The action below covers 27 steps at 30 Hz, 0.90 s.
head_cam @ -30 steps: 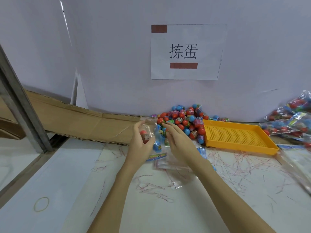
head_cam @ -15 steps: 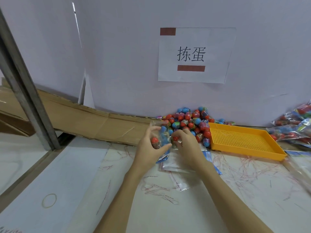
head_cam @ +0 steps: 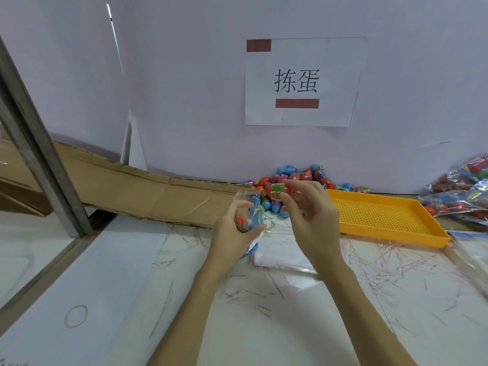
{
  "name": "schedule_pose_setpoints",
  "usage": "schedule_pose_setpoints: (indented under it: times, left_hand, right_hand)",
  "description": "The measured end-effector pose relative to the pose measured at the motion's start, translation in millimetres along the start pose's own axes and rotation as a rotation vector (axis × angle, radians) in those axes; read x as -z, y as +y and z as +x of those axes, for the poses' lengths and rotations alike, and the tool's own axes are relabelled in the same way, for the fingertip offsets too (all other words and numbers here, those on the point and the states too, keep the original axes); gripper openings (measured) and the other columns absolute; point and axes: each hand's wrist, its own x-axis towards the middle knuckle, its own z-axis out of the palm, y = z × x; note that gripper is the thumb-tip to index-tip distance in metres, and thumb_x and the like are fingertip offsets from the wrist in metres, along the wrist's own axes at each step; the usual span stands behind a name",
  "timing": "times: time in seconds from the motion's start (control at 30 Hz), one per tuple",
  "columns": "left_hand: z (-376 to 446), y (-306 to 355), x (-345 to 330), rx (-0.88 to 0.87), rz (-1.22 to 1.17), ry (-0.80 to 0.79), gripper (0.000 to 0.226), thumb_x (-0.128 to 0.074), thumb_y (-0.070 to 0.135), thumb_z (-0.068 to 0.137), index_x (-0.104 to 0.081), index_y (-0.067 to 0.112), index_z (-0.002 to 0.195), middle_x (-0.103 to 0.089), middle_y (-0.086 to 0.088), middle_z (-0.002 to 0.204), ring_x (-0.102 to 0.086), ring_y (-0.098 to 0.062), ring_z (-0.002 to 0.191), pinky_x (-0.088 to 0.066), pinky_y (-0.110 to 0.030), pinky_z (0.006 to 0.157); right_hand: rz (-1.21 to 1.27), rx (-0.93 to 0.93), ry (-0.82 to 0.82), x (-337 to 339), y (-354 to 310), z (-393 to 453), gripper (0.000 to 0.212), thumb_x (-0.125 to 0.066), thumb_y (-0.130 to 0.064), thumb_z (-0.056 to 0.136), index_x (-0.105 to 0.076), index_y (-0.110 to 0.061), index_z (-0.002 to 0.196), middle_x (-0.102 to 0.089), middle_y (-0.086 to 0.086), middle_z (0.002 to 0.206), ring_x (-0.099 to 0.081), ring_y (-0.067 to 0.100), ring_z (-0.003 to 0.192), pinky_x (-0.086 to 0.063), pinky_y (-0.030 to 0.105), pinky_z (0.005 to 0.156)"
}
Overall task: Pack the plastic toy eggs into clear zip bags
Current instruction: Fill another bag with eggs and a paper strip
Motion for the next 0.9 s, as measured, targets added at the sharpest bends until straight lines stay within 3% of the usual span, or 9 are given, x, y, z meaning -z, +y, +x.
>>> schedule_pose_setpoints:
  times: [0.13,0.2,0.27,0.33,0.43,0.5,0.67,0.8,0.9]
  left_hand:
    - [1.3,1.0,-1.8,-0.065,0.066,-0.028,0.046,-0.088,0.026,0.081,-0.056,0.039,0.112,-0.058,0.022,0.082,-0.059,0.001,0.075,-0.049,-0.012,0.064]
    - [-0.2,1.2,-3.5,-0.107,0.11,-0.045,0.052,-0.088,0.024,0.082,-0.054,0.038,0.118,-0.061,0.022,0.099,-0.063,-0.005,0.092,-0.054,-0.017,0.077]
    - [-1.6,1.3,-5.0,-0.157,0.15,-0.051,0.058,-0.087,0.024,0.082,-0.055,0.028,0.13,-0.062,0.01,0.115,-0.062,-0.012,0.104,-0.053,-0.017,0.086]
    - [-2.8,2.4,-5.2,-0.197,0.185,-0.053,0.062,-0.087,0.029,0.081,-0.056,0.022,0.135,-0.062,0.007,0.118,-0.06,-0.012,0.104,-0.05,-0.012,0.084]
    - [-3.4,3.9,-5.1,-0.215,0.19,-0.051,0.064,-0.086,0.037,0.079,-0.058,0.018,0.135,-0.063,0.004,0.121,-0.061,-0.014,0.105,-0.054,-0.017,0.087]
    - [-3.2,3.7,-4.8,-0.229,0.201,-0.042,0.063,-0.085,0.038,0.079,-0.059,0.016,0.132,-0.063,0.005,0.117,-0.061,-0.013,0.103,-0.051,-0.009,0.084]
    - [-1.7,3.9,-3.6,-0.199,0.215,-0.057,0.074,-0.073,0.06,0.068,-0.059,0.015,0.125,-0.058,0.008,0.105,-0.058,-0.011,0.089,-0.046,-0.005,0.073]
    - [-1.3,5.2,-3.2,-0.208,0.192,-0.051,0.073,-0.077,0.057,0.068,-0.06,0.015,0.125,-0.06,0.009,0.106,-0.06,-0.011,0.093,-0.047,-0.004,0.076]
    - [-1.7,4.0,0.4,-0.249,0.153,-0.048,0.065,-0.084,0.046,0.074,-0.062,0.016,0.128,-0.059,0.015,0.106,-0.059,-0.004,0.094,-0.047,-0.007,0.078]
  right_hand:
    - [-0.048,0.134,-0.126,-11.0,-9.4,-6.4,0.029,-0.07,-0.008,0.094,-0.069,-0.014,0.122,-0.063,-0.001,0.116,-0.064,0.005,0.096,-0.054,0.011,0.081]
    - [-0.177,0.165,-0.172,-15.5,-7.1,-9.1,0.031,-0.069,-0.004,0.094,-0.067,-0.011,0.124,-0.062,0.002,0.12,-0.057,0.002,0.101,-0.053,0.013,0.086]
    - [-0.207,0.152,-0.218,-14.3,-3.4,-8.7,0.031,-0.069,-0.002,0.094,-0.066,-0.01,0.123,-0.061,0.003,0.121,-0.057,0.005,0.101,-0.057,0.022,0.085]
    - [-0.214,0.173,-0.262,-10.1,0.2,-6.9,0.024,-0.07,-0.001,0.094,-0.068,-0.009,0.117,-0.062,0.003,0.118,-0.059,0.01,0.099,-0.058,0.025,0.081]
    - [-0.243,0.197,-0.327,-5.6,1.1,-6.3,0.021,-0.07,-0.001,0.093,-0.07,-0.01,0.111,-0.062,0.002,0.118,-0.057,0.009,0.099,-0.056,0.02,0.082]
    - [-0.265,0.222,-0.347,-6.6,-0.2,-7.7,0.02,-0.07,0.0,0.092,-0.072,-0.01,0.109,-0.062,0.004,0.119,-0.057,0.009,0.098,-0.055,0.018,0.082]
    - [-0.267,0.228,-0.148,-11.2,-3.0,-9.4,0.024,-0.072,0.0,0.091,-0.071,-0.007,0.114,-0.065,0.008,0.119,-0.049,0.0,0.11,-0.042,0.003,0.095]
    - [-0.218,0.204,-0.218,-10.6,-5.7,-9.9,0.028,-0.073,-0.004,0.092,-0.068,-0.01,0.119,-0.066,0.002,0.118,-0.055,0.001,0.103,-0.051,0.01,0.086]
    - [-0.242,0.197,-0.29,-8.3,-6.1,-9.0,0.019,-0.072,-0.006,0.093,-0.069,-0.012,0.111,-0.068,-0.003,0.111,-0.06,0.008,0.095,-0.054,0.018,0.078]
